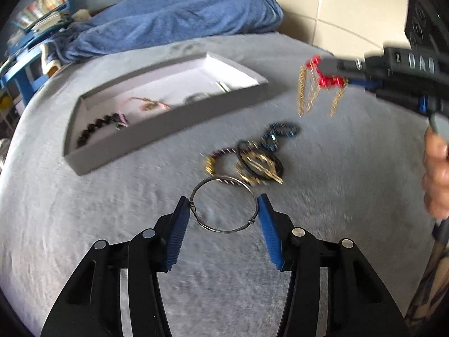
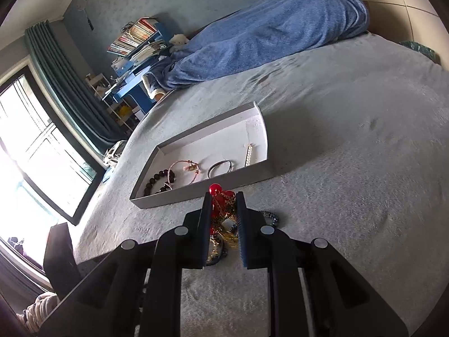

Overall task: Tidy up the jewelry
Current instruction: 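Grasp the silver ring bangle with the left gripper while the right holds the red piece, then carry the silver bangle and red piece over the tray with both grippers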

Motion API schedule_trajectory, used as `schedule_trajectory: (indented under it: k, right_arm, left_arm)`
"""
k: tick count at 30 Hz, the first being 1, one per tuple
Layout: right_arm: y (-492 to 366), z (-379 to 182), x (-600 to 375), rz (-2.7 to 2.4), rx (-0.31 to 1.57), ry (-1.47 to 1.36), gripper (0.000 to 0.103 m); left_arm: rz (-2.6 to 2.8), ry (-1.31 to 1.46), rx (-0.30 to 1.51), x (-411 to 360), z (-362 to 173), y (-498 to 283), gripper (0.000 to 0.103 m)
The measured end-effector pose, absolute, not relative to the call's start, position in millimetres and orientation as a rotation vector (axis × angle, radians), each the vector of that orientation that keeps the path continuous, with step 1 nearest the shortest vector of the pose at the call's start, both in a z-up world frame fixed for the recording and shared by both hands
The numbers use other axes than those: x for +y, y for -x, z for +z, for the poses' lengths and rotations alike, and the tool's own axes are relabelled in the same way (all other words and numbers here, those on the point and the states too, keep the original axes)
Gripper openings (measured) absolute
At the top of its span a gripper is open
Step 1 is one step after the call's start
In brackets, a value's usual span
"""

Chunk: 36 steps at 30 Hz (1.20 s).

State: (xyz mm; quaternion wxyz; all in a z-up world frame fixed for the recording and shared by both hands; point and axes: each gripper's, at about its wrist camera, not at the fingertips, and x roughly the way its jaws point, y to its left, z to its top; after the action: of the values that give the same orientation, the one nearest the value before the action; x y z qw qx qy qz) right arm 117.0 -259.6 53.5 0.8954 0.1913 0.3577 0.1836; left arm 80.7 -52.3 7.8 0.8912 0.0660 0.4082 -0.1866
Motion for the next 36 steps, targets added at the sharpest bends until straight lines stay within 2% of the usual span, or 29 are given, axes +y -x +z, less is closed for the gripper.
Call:
schedule_trajectory:
  k: [16,36]
  right_arm:
    - [-127.8,58.5,-232.6,0.424,0.746,-0.338,0.016]
    - [-180.9,80.6,-187.3,0.479,0.725,-0.168,0.016]
  left_arm:
    - [-0.349,-0.011,0.74,-5.9,65.3,-102.1,0.051]
    - [-0.3,0.061,0.713,36.9,82.3,-165.4,0.051]
